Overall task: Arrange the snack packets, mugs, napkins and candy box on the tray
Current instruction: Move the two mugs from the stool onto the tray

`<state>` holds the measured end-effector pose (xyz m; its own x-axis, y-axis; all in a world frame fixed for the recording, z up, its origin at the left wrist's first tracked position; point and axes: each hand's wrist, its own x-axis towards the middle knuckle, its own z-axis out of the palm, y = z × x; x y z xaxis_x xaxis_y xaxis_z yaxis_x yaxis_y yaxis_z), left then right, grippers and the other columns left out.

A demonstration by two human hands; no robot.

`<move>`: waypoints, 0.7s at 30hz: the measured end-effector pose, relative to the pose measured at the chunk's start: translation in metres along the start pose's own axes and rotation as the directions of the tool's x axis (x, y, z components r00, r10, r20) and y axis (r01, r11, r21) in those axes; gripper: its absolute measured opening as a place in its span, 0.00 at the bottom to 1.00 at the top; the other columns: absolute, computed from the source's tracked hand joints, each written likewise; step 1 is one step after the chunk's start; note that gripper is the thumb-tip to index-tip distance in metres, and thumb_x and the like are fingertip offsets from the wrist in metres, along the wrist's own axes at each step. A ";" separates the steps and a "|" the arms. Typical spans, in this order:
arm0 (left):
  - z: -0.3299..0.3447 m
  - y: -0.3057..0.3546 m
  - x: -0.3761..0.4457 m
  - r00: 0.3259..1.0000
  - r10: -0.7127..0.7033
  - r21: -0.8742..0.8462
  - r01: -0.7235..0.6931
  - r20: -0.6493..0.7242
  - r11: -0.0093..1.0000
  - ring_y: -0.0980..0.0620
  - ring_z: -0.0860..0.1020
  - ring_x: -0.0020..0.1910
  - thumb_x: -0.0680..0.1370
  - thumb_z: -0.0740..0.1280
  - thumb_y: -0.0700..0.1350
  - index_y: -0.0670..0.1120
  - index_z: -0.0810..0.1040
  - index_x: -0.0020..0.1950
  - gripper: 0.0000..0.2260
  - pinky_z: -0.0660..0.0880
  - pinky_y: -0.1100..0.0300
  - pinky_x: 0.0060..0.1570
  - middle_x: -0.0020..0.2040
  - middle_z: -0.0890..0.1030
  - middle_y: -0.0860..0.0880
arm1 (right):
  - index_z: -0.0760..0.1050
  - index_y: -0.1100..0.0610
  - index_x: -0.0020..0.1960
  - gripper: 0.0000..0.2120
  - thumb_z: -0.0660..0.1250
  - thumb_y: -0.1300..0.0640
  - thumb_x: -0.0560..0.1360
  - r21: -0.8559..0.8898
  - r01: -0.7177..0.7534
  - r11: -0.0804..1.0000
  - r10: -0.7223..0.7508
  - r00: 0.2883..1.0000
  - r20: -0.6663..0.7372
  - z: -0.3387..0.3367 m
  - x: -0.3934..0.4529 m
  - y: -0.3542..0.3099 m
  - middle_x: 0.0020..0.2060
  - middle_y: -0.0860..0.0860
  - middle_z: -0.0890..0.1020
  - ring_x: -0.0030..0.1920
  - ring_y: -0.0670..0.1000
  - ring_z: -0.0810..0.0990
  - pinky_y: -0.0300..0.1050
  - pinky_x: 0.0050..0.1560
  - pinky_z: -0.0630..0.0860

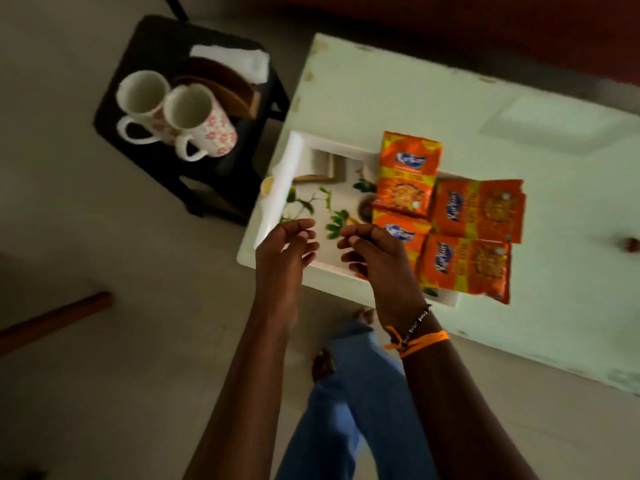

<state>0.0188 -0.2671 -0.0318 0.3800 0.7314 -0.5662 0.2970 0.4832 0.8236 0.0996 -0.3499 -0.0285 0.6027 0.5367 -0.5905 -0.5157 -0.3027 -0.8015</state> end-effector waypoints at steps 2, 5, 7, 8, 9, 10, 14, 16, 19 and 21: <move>-0.016 0.005 0.014 0.999 -0.015 -0.034 0.014 -0.037 0.999 0.55 0.78 0.40 0.77 0.59 0.35 0.50 0.78 0.44 0.12 0.77 0.64 0.44 0.41 0.78 0.50 | 0.75 0.54 0.41 0.13 0.56 0.66 0.78 -0.034 -0.014 0.999 0.016 0.999 0.033 0.023 0.012 -0.001 0.36 0.50 0.77 0.34 0.46 0.74 0.36 0.37 0.69; -0.034 0.013 0.031 0.997 -0.044 -0.061 0.041 -0.058 0.997 0.56 0.77 0.38 0.77 0.59 0.35 0.47 0.77 0.46 0.10 0.75 0.67 0.41 0.41 0.78 0.49 | 0.75 0.54 0.41 0.13 0.56 0.67 0.77 -0.073 -0.046 0.996 0.050 0.997 0.059 0.060 0.033 -0.008 0.35 0.50 0.77 0.34 0.46 0.74 0.36 0.37 0.68; -0.044 0.021 0.043 0.997 -0.043 -0.083 0.038 -0.056 0.996 0.56 0.77 0.38 0.77 0.59 0.35 0.46 0.77 0.47 0.09 0.75 0.67 0.40 0.43 0.78 0.49 | 0.76 0.57 0.45 0.11 0.57 0.66 0.77 -0.100 -0.054 0.994 0.060 0.996 0.065 0.084 0.047 -0.013 0.36 0.50 0.78 0.35 0.46 0.74 0.36 0.38 0.69; -0.051 0.023 0.050 0.997 -0.033 -0.102 0.026 -0.068 0.994 0.56 0.78 0.40 0.77 0.60 0.35 0.46 0.77 0.47 0.09 0.75 0.67 0.40 0.45 0.78 0.48 | 0.76 0.58 0.47 0.10 0.57 0.66 0.77 -0.119 -0.050 0.992 0.061 0.994 0.087 0.097 0.055 -0.016 0.36 0.50 0.78 0.35 0.46 0.75 0.37 0.38 0.69; -0.059 0.024 0.058 0.996 -0.024 -0.112 0.014 -0.083 0.994 0.55 0.78 0.41 0.77 0.60 0.36 0.47 0.77 0.47 0.09 0.75 0.67 0.41 0.46 0.79 0.47 | 0.76 0.58 0.48 0.10 0.57 0.66 0.77 -0.138 -0.045 0.989 0.059 0.993 0.106 0.109 0.064 -0.018 0.36 0.50 0.78 0.36 0.47 0.75 0.37 0.39 0.70; -0.066 0.025 0.067 0.995 -0.020 -0.118 0.008 -0.098 0.993 0.53 0.78 0.43 0.77 0.60 0.36 0.47 0.77 0.46 0.09 0.75 0.65 0.43 0.48 0.80 0.45 | 0.76 0.58 0.48 0.10 0.57 0.65 0.77 -0.163 -0.033 0.986 0.054 0.991 0.123 0.121 0.073 -0.019 0.37 0.50 0.78 0.36 0.47 0.75 0.38 0.39 0.70; -0.104 0.032 0.108 0.987 -0.016 -0.124 -0.003 -0.157 0.992 0.53 0.79 0.45 0.77 0.60 0.36 0.49 0.78 0.45 0.10 0.77 0.63 0.47 0.45 0.81 0.47 | 0.76 0.59 0.51 0.10 0.57 0.64 0.77 -0.248 -0.014 0.969 0.054 0.986 0.155 0.166 0.108 -0.022 0.37 0.51 0.78 0.36 0.46 0.75 0.30 0.33 0.73; -0.124 0.037 0.128 0.983 -0.008 -0.110 -0.013 -0.184 0.994 0.55 0.78 0.45 0.77 0.61 0.37 0.50 0.77 0.48 0.09 0.75 0.65 0.45 0.44 0.80 0.50 | 0.76 0.61 0.54 0.10 0.57 0.64 0.78 -0.252 -0.033 0.967 0.065 0.990 0.122 0.187 0.120 -0.020 0.37 0.50 0.77 0.36 0.45 0.74 0.26 0.31 0.72; -0.155 0.052 0.164 0.975 -0.041 -0.109 0.018 -0.217 0.994 0.56 0.76 0.54 0.78 0.61 0.43 0.48 0.71 0.63 0.13 0.71 0.66 0.46 0.55 0.77 0.51 | 0.75 0.61 0.51 0.08 0.59 0.59 0.78 -0.245 -0.043 0.969 0.045 0.999 0.003 0.221 0.137 -0.019 0.37 0.52 0.75 0.36 0.47 0.72 0.36 0.35 0.72; -0.172 0.065 0.189 0.972 -0.040 -0.029 0.034 -0.233 0.999 0.54 0.71 0.62 0.79 0.60 0.47 0.48 0.62 0.71 0.20 0.69 0.64 0.54 0.66 0.71 0.48 | 0.74 0.57 0.44 0.07 0.60 0.57 0.78 -0.282 -0.029 0.959 0.013 0.998 -0.058 0.240 0.146 -0.018 0.37 0.57 0.73 0.39 0.52 0.70 0.47 0.40 0.69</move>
<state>-0.0407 -0.0146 -0.0797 0.1538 0.8035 -0.5751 0.2841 0.5215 0.8046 0.0512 -0.0769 -0.0777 0.6304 0.4863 -0.6051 -0.3399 -0.5278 -0.7784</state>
